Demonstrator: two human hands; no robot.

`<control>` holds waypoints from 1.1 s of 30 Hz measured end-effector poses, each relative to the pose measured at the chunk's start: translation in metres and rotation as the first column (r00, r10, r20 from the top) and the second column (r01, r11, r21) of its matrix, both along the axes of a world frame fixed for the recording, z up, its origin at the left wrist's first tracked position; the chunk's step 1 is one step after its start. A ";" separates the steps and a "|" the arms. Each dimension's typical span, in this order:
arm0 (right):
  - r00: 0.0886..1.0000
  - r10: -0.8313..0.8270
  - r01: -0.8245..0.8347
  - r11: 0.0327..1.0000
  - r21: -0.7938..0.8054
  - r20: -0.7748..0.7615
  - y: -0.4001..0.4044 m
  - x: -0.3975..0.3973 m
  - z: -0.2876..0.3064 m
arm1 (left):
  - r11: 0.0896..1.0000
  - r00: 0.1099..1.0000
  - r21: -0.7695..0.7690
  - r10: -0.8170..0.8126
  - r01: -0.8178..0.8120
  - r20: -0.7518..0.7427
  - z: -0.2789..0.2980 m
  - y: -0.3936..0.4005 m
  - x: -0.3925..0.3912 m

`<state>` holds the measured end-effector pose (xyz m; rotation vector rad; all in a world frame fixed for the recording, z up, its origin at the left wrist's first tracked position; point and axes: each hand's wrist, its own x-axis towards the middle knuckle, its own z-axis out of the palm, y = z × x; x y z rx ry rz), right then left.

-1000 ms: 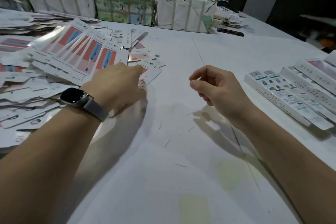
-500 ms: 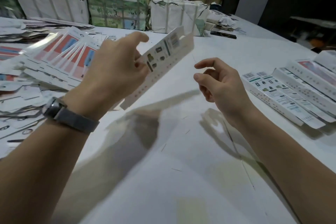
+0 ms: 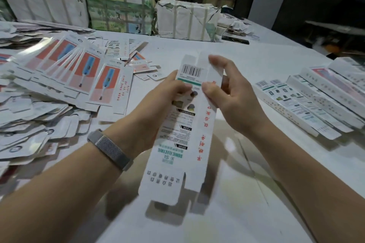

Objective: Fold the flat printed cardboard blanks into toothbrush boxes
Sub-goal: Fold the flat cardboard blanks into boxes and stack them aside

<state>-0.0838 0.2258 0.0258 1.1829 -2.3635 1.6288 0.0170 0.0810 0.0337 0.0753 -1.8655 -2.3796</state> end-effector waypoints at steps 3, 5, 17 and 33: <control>0.984 -0.022 0.045 0.991 0.128 -0.179 0.004 -0.002 0.001 | 0.975 0.997 0.214 -0.063 0.051 0.049 -0.002 0.003 0.002; 0.965 -0.061 0.105 0.982 0.160 -0.256 0.006 -0.005 0.002 | 0.944 0.992 0.318 -0.113 0.092 0.050 -0.002 0.005 0.004; 0.991 -0.051 0.046 0.998 -0.050 -0.121 0.004 -0.003 0.012 | 0.993 0.996 0.076 -0.088 0.088 -0.001 -0.011 0.013 0.006; 0.957 0.276 -0.283 0.956 0.083 0.085 0.034 -0.007 0.045 | 0.965 0.920 -0.219 -0.213 0.145 -0.329 -0.004 0.028 -0.004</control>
